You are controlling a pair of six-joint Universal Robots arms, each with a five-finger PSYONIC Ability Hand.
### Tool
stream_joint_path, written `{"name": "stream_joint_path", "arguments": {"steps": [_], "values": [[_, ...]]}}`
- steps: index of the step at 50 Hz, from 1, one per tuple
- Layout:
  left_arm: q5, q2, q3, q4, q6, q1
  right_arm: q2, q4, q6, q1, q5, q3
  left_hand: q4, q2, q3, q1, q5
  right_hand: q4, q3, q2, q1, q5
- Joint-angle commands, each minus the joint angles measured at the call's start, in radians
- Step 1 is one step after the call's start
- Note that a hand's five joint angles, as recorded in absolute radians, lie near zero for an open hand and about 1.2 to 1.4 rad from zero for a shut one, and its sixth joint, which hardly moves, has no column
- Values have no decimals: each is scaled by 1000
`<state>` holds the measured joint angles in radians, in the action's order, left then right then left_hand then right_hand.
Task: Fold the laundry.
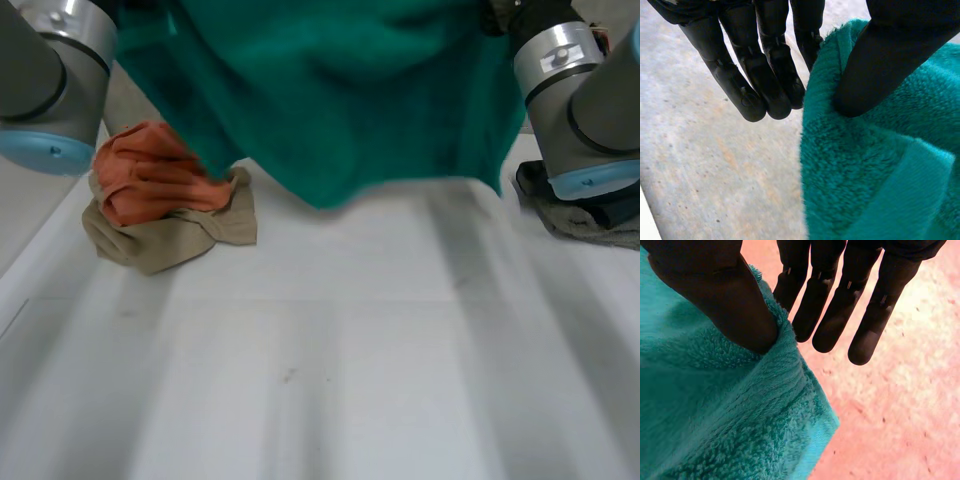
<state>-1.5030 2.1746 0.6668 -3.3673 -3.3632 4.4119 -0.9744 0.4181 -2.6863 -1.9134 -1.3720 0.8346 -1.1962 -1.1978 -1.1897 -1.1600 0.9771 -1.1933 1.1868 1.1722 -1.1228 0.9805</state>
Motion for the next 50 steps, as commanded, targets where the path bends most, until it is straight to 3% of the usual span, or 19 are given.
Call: {"name": "stream_joint_path", "arguments": {"steps": [1, 6, 7, 10, 16, 18, 19, 22, 29, 39, 50], "values": [[23, -91, 275, 22, 44, 35, -115, -53, 26, 40, 111, 293, -200, -198, -207, -236, 245, -203, 209, 224, -273, 241], [72, -142, 543, 31, 2, 60, -147, -182, 72, 71, 116, 448, -200, -198, -207, -236, 245, -203, 209, 224, -273, 241], [102, -153, 662, 31, -37, 67, -151, -285, 116, 88, 122, 574, -200, -198, -207, -236, 245, -203, 209, 224, -273, 241], [145, -163, 821, 28, -103, 76, -130, -367, 164, 103, 119, 705, -200, -198, -207, -236, 245, -203, 209, 224, -273, 241], [181, -171, 896, 26, -173, 84, -107, -381, 181, 119, 117, 755, -200, -198, -207, -236, 245, -159, 165, 180, -229, 197], [179, -174, 896, 28, -179, 86, -112, -384, 166, 123, 116, 742, -200, -198, -207, -236, 245, 14, -7, 7, -57, 25], [178, -180, 893, 31, -180, 87, -115, -390, 148, 126, 114, 726, -200, -198, -207, -236, 245, 300, -293, -278, 229, -261], [175, -193, 890, 31, -180, 87, -128, -406, 125, 125, 114, 703, -200, -198, -207, -236, 245, 832, -826, -811, 762, -794], [173, -219, 898, 32, -179, 75, -129, -499, 180, 125, 123, 588, -200, -198, -207, -236, 245, 849, -842, -827, 778, -810], [178, -219, 902, 34, -177, 78, 14, -818, 494, 163, 120, 373, -200, -198, -207, -236, 245, 708, -701, -686, 637, -669], [178, -219, 902, 40, -180, 81, 94, -728, 528, 195, 134, 353, -200, -198, -207, -236, 245, 596, -589, -575, 525, -558]]}}
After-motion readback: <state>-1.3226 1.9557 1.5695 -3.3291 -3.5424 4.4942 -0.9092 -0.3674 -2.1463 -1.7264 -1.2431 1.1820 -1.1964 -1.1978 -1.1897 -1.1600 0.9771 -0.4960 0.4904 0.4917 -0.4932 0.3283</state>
